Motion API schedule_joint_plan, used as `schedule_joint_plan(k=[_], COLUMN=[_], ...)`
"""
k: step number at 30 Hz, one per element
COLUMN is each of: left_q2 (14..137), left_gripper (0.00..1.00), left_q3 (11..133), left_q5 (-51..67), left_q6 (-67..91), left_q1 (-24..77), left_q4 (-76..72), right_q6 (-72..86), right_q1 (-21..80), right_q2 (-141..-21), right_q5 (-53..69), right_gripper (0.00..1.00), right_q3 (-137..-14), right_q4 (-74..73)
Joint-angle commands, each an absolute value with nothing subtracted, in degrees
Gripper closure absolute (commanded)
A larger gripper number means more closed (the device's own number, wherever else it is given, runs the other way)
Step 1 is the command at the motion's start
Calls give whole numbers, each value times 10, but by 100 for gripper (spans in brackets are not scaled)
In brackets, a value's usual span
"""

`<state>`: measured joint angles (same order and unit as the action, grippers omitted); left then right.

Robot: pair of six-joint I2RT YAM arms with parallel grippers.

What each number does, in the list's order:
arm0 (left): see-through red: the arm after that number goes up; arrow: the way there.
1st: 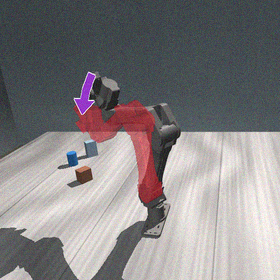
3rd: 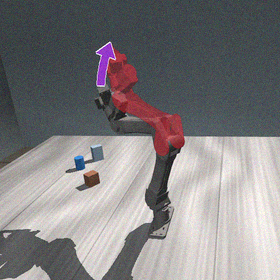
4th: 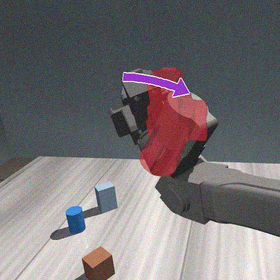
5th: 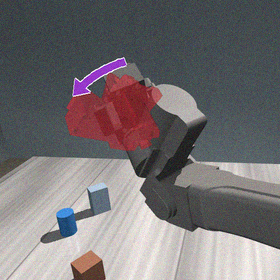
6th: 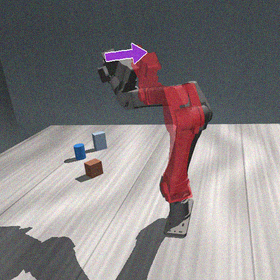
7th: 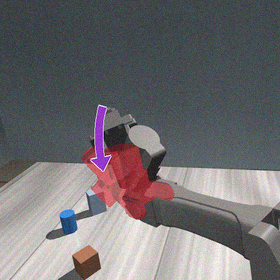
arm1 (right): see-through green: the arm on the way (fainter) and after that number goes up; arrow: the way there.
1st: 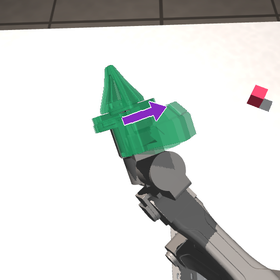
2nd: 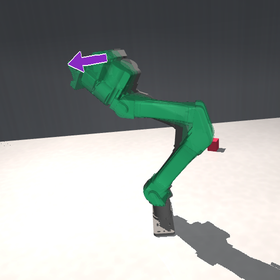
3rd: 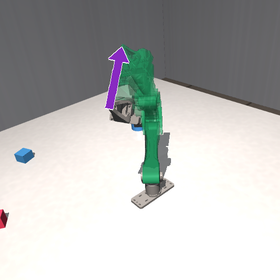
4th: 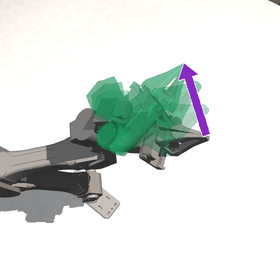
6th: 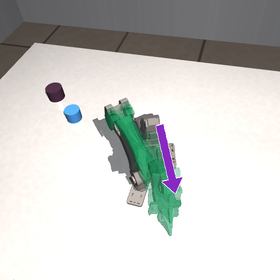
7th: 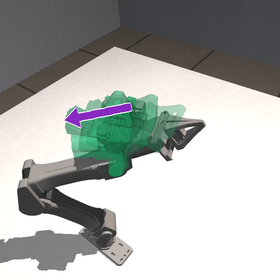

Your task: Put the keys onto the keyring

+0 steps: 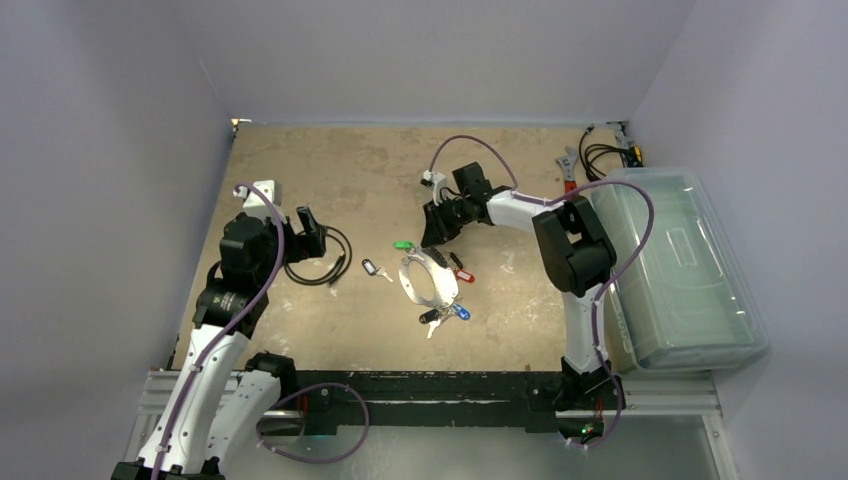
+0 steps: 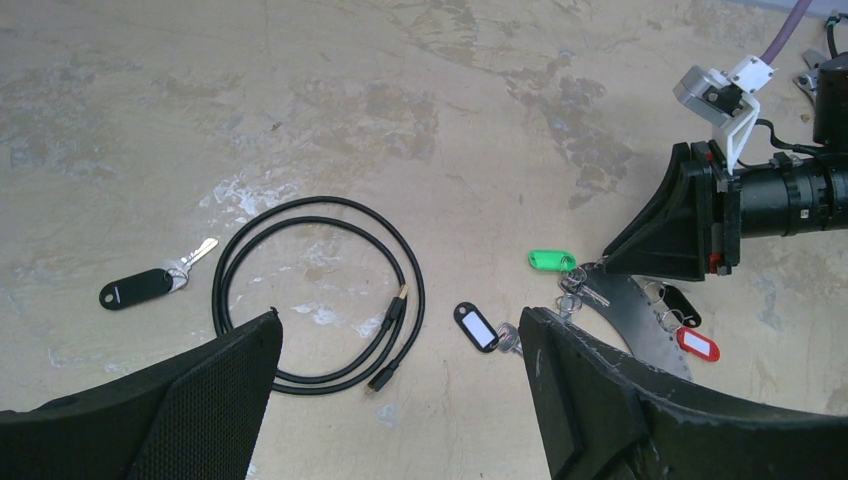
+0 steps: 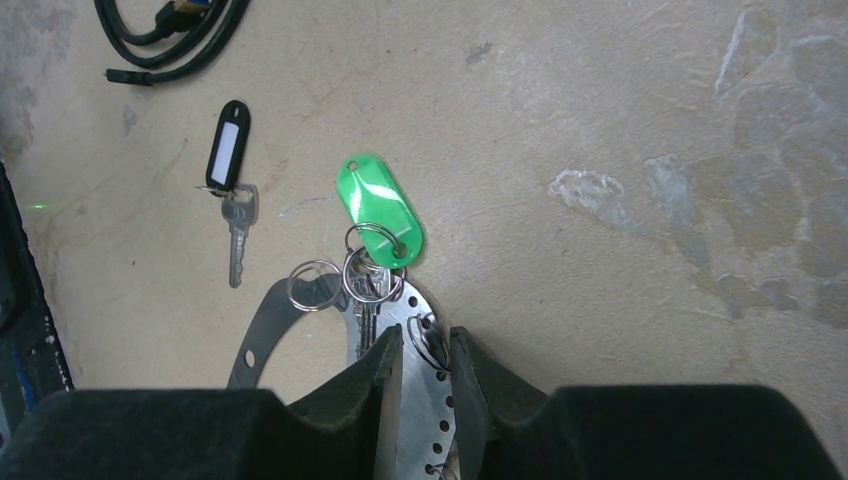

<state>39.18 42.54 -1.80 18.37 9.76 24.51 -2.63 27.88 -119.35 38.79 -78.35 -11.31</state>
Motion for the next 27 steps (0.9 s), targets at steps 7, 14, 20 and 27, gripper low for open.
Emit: schedule_joint_plan(k=[7,14,20,27], left_q2=[385,383,374,339], left_gripper=[12,12,12,12], left_q3=[440,439,440,435], left_q5=[-10,-10,-3,46], left_q6=[173,173,172,168], left_q1=[94,94,93,92], left_q4=[225,225,222,198], right_q6=[-44,-52,-68,-88], right_q1=[286,286,306,337], right_q2=[-1221,-1206,-1137,-1029], right_q5=[386,387,372,350], right_gripper=[82,100,100,100], right_q3=[-816,-819,-799,-774], right_q4=[-138,-147,-145,-147])
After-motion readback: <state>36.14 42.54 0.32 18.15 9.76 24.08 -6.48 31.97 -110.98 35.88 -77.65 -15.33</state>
